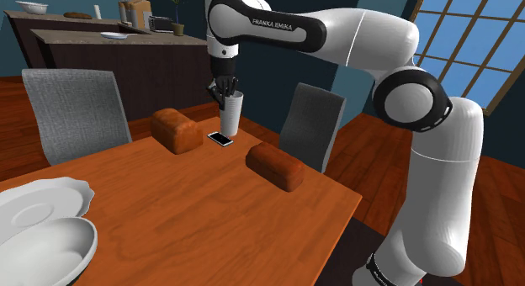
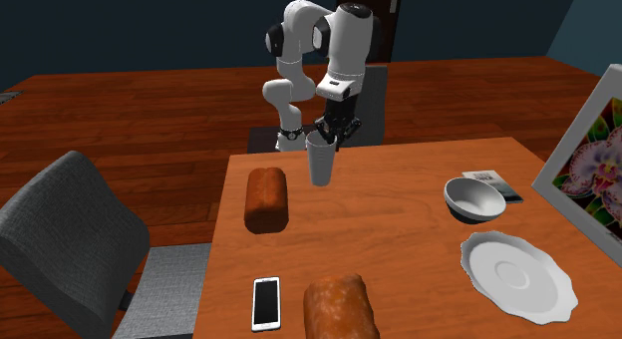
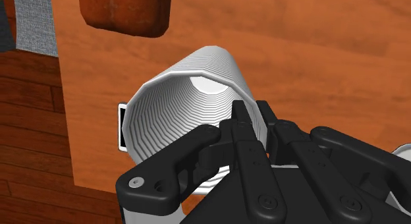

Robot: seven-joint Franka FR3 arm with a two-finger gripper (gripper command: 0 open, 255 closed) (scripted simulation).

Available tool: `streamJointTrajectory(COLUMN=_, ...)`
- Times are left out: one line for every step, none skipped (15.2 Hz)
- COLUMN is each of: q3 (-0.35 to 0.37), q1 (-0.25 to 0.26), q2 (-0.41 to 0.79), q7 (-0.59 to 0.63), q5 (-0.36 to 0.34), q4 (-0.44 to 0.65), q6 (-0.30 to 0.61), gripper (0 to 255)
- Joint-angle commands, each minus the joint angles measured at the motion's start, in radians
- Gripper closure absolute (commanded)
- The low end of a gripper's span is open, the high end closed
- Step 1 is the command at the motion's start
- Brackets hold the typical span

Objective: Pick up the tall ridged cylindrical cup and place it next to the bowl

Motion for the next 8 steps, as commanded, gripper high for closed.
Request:
streamJointTrajectory(q3=0.0, q1=0.002, q2=0.008, q7=-0.002, q5=-0.001, q4=0.036, q6=-0.028, gripper=255)
streamJointTrajectory(q3=0.007, q1=0.014, q2=-0.01, q7=0.018, q5=-0.001, q4=0.01, q6=-0.022, gripper=255)
streamJointTrajectory(q3=0.014, q1=0.026, q2=-0.026, q7=0.039, q5=0.0, q4=-0.014, q6=-0.017, gripper=255)
streamJointTrajectory(q3=0.021, q1=0.039, q2=-0.041, q7=0.059, q5=0.0, q4=-0.035, q6=-0.012, gripper=255)
streamJointTrajectory(q3=0.028, q1=0.051, q2=-0.055, q7=0.08, q5=0.0, q4=-0.055, q6=-0.009, gripper=255)
streamJointTrajectory(q3=0.035, q1=0.064, q2=-0.068, q7=0.101, q5=0.001, q4=-0.072, q6=-0.006, gripper=255)
streamJointTrajectory(q3=0.043, q1=0.076, q2=-0.079, q7=0.122, q5=0.001, q4=-0.088, q6=-0.004, gripper=255)
streamJointTrajectory(q3=0.051, q1=0.089, q2=-0.089, q7=0.143, q5=0.001, q4=-0.101, q6=-0.002, gripper=255)
